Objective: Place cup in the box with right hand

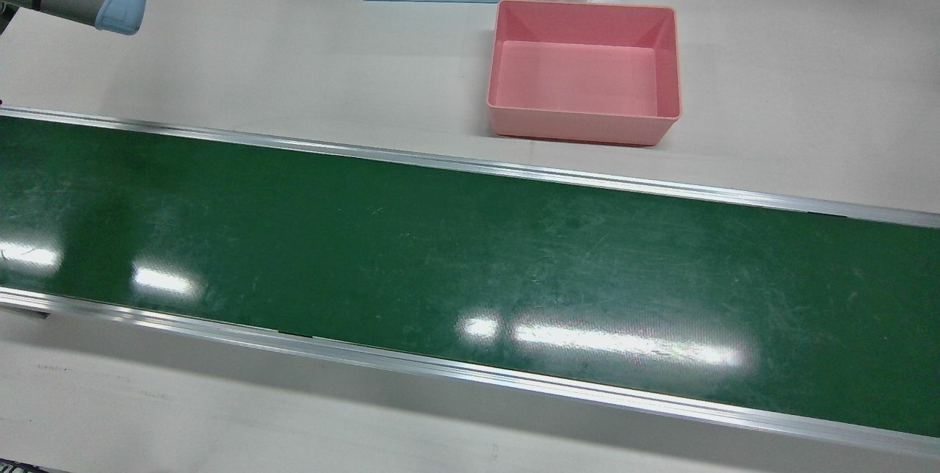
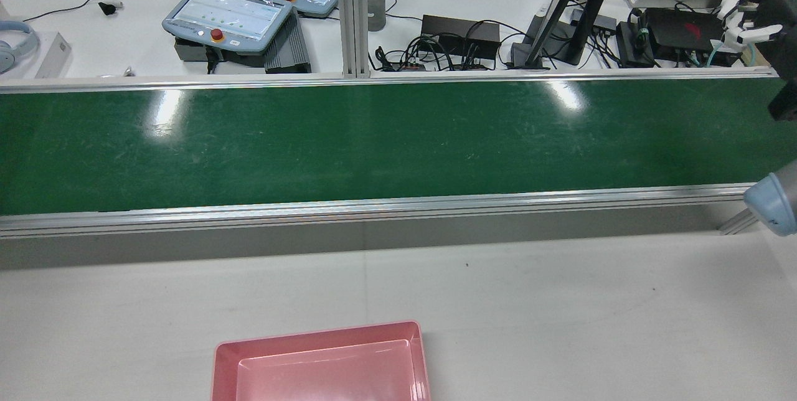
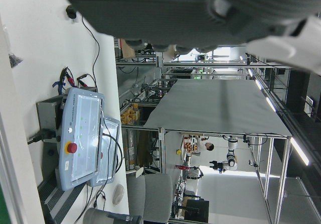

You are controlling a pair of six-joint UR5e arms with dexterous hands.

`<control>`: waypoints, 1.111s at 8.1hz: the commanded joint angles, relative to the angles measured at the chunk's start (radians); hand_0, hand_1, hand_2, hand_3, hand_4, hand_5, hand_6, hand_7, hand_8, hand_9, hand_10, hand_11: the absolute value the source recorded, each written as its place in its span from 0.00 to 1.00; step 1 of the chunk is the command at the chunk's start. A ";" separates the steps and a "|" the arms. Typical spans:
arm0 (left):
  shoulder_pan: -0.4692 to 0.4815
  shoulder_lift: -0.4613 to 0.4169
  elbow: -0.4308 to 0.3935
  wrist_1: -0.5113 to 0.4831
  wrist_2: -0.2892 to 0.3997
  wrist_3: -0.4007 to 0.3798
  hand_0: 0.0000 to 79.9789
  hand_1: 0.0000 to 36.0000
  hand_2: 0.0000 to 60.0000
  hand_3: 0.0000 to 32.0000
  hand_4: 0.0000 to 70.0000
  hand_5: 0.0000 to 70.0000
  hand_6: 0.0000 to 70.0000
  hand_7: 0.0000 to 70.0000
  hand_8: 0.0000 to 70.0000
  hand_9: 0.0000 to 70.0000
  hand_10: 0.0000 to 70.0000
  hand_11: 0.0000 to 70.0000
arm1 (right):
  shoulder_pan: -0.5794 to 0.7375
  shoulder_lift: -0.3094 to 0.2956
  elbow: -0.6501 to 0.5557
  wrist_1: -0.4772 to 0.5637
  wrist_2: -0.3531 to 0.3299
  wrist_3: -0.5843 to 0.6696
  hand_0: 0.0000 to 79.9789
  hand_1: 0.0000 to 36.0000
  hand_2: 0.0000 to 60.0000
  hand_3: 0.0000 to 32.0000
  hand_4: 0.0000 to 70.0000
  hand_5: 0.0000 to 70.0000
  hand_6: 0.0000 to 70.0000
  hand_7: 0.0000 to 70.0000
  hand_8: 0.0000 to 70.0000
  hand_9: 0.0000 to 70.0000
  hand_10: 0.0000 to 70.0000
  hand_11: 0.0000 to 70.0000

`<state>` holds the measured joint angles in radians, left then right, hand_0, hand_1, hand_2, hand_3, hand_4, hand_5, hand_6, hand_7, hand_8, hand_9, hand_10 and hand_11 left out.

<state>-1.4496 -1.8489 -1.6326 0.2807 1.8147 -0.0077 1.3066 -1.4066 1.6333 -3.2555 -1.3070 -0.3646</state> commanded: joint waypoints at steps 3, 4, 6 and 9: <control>0.000 0.000 0.000 0.000 0.000 0.000 0.00 0.00 0.00 0.00 0.00 0.00 0.00 0.00 0.00 0.00 0.00 0.00 | 0.002 -0.002 0.003 -0.001 0.000 0.003 1.00 1.00 1.00 0.00 1.00 0.39 0.62 1.00 1.00 1.00 1.00 1.00; 0.000 0.000 0.000 0.000 0.000 0.000 0.00 0.00 0.00 0.00 0.00 0.00 0.00 0.00 0.00 0.00 0.00 0.00 | 0.002 -0.003 0.003 -0.001 0.000 0.003 1.00 1.00 1.00 0.00 1.00 0.39 0.62 1.00 1.00 1.00 1.00 1.00; 0.000 0.000 0.000 0.000 0.000 0.000 0.00 0.00 0.00 0.00 0.00 0.00 0.00 0.00 0.00 0.00 0.00 0.00 | 0.002 -0.003 0.003 -0.001 0.000 0.004 1.00 1.00 1.00 0.00 1.00 0.39 0.61 1.00 1.00 1.00 1.00 1.00; 0.000 0.000 0.000 0.000 0.000 0.000 0.00 0.00 0.00 0.00 0.00 0.00 0.00 0.00 0.00 0.00 0.00 0.00 | 0.002 -0.005 0.005 -0.004 0.000 0.010 1.00 1.00 1.00 0.00 1.00 0.39 0.60 1.00 1.00 1.00 1.00 1.00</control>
<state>-1.4496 -1.8485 -1.6321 0.2807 1.8147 -0.0077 1.3084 -1.4097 1.6367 -3.2572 -1.3070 -0.3591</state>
